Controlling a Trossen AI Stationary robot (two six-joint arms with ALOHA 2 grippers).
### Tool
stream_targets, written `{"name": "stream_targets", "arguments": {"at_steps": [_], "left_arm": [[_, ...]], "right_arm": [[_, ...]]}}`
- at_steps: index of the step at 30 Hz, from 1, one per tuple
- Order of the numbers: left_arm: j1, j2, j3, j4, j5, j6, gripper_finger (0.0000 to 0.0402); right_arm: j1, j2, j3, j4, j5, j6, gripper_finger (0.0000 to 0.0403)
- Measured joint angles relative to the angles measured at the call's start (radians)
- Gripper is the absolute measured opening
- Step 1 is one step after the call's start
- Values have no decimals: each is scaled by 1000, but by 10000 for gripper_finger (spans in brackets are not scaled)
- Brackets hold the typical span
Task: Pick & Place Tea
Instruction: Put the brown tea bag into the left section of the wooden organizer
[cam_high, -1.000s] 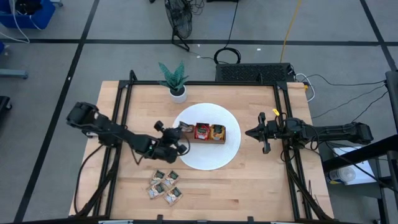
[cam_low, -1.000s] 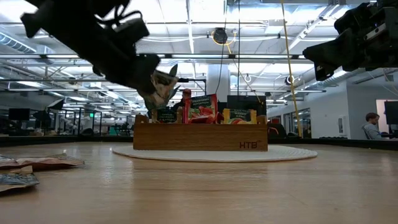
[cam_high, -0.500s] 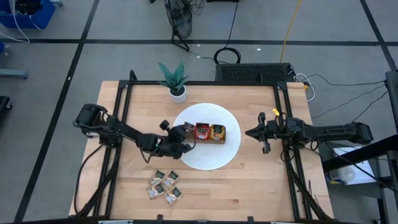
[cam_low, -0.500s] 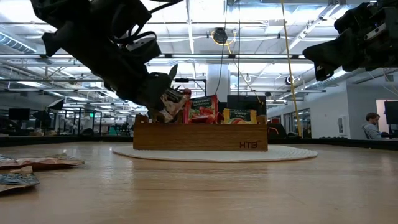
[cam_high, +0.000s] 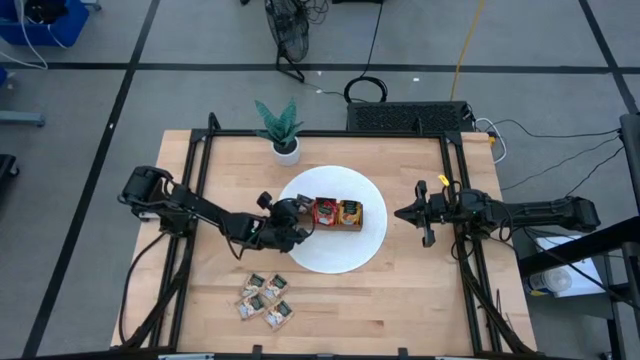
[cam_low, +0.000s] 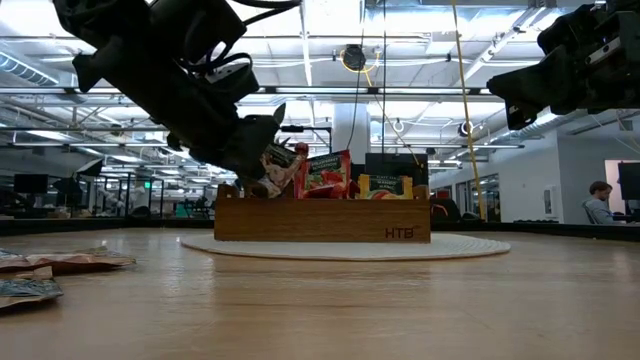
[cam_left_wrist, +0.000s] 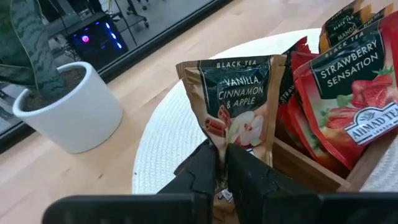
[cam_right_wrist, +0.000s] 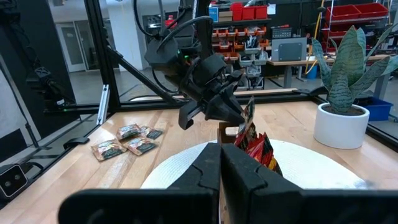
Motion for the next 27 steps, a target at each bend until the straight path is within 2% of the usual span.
{"name": "stream_targets", "arguments": {"at_steps": [11,14,22,27], "left_arm": [[0,-3,0,0,26,-22,54],[0,-3,0,1,37,-21,83],[0,-3,0,0,51,4,197],[0,-41,1,1,51,45,231]], "right_arm": [[0,0,0,0,0,0,4],[0,0,0,0,0,0,4],[0,0,0,0,0,0,4],[0,0,0,0,0,0,4]]}}
